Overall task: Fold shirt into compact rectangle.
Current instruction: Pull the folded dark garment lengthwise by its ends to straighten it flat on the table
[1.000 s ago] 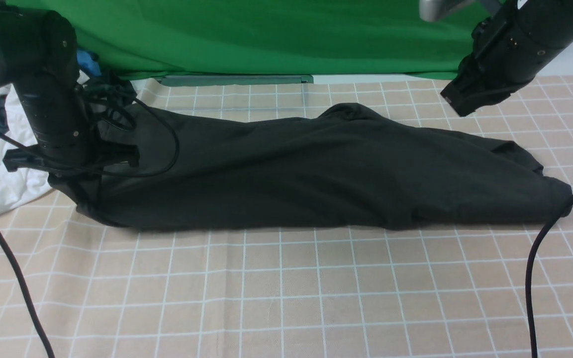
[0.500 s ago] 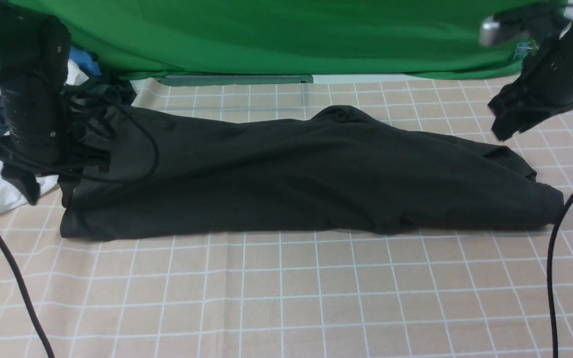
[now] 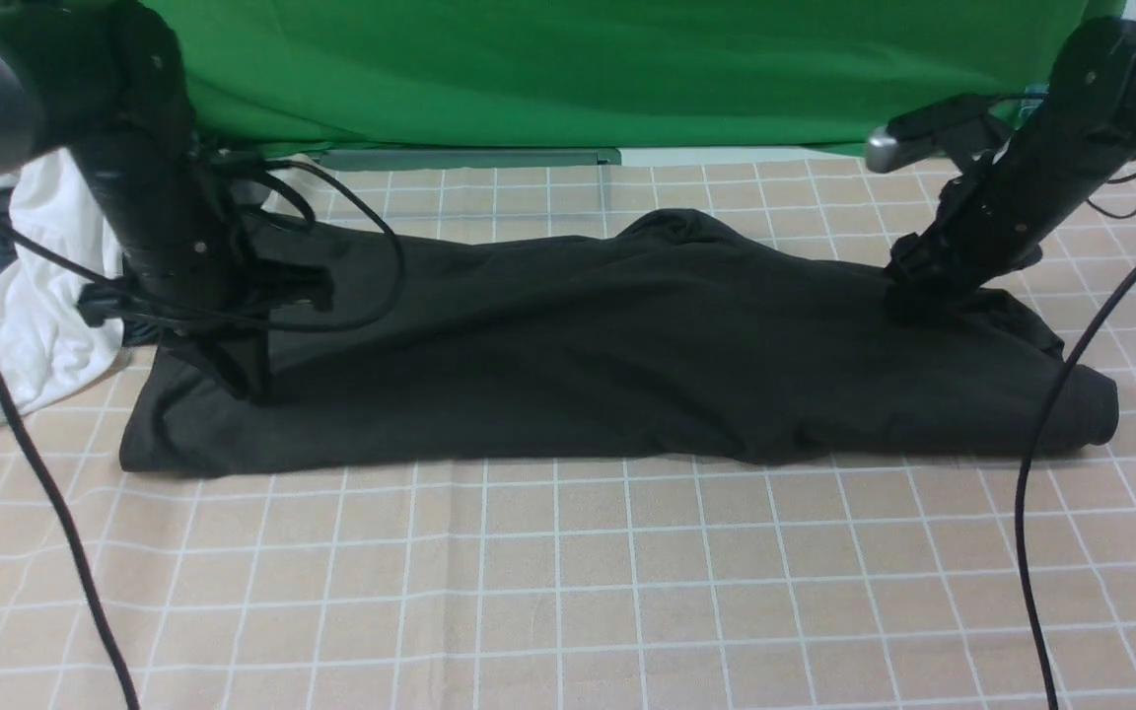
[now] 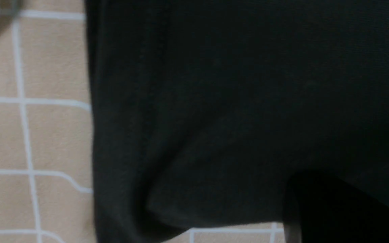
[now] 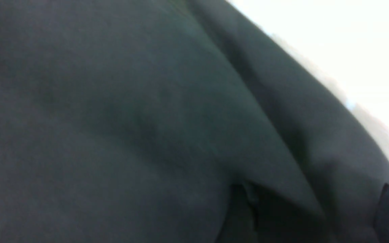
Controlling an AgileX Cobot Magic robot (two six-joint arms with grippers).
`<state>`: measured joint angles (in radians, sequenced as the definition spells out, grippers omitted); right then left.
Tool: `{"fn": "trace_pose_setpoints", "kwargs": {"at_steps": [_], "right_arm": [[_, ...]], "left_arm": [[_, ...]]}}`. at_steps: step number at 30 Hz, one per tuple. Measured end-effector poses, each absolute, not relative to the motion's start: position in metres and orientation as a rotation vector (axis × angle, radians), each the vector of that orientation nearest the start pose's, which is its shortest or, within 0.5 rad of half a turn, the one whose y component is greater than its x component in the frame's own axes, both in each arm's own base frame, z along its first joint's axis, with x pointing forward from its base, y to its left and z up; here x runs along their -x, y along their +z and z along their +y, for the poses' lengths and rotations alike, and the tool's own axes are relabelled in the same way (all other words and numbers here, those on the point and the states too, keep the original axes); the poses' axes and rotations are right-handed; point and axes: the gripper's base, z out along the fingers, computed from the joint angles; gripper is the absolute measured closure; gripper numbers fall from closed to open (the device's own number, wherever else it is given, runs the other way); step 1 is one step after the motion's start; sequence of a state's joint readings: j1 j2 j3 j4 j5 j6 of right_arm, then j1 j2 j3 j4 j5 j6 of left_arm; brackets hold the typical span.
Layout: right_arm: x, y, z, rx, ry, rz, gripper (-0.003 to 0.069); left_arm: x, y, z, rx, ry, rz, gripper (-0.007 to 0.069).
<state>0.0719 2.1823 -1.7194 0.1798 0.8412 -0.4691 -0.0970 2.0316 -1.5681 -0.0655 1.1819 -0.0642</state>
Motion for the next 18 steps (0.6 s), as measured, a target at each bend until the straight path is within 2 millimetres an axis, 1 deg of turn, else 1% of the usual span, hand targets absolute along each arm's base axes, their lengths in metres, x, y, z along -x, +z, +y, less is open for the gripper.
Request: {"fn": "trace_pose_setpoints", "kwargs": {"at_steps": [1,4,6,9,11,12,14,16,18], "right_arm": [[-0.465,0.174,0.049,0.627,0.115,2.695,0.0134],[-0.466,0.168,0.054,0.648,0.119,2.697,0.0207],[-0.467,0.164,0.057,0.657,0.121,2.697,0.0302],[-0.468,0.163,0.057,0.652,0.128,2.699,0.0404],[-0.47,0.163,0.058,0.653,0.129,2.694,0.0525],[-0.471,0.164,0.058,0.652,0.128,2.691,0.0568],[-0.471,0.166,0.058,0.653,0.129,2.691,0.0596],[-0.473,0.173,0.058,0.647,0.126,2.68,0.0598],[-0.473,0.184,0.058,0.649,0.118,2.663,0.0598]], "left_arm": [[-0.401,0.191,-0.049,-0.035,-0.096,3.143,0.0607],[-0.402,0.175,-0.058,-0.068,-0.091,3.178,0.0609],[-0.403,0.166,-0.061,-0.093,-0.088,3.198,0.0609],[-0.404,0.161,-0.062,-0.112,-0.095,3.206,0.0609],[-0.404,0.161,-0.063,-0.14,-0.098,3.204,0.0608],[-0.404,0.161,-0.063,-0.144,-0.099,3.204,0.0608],[-0.404,0.161,-0.063,-0.144,-0.099,3.204,0.0608],[-0.404,0.161,-0.063,-0.149,-0.095,3.204,0.0607],[-0.404,0.161,-0.062,-0.152,-0.087,3.204,0.0607]]}}
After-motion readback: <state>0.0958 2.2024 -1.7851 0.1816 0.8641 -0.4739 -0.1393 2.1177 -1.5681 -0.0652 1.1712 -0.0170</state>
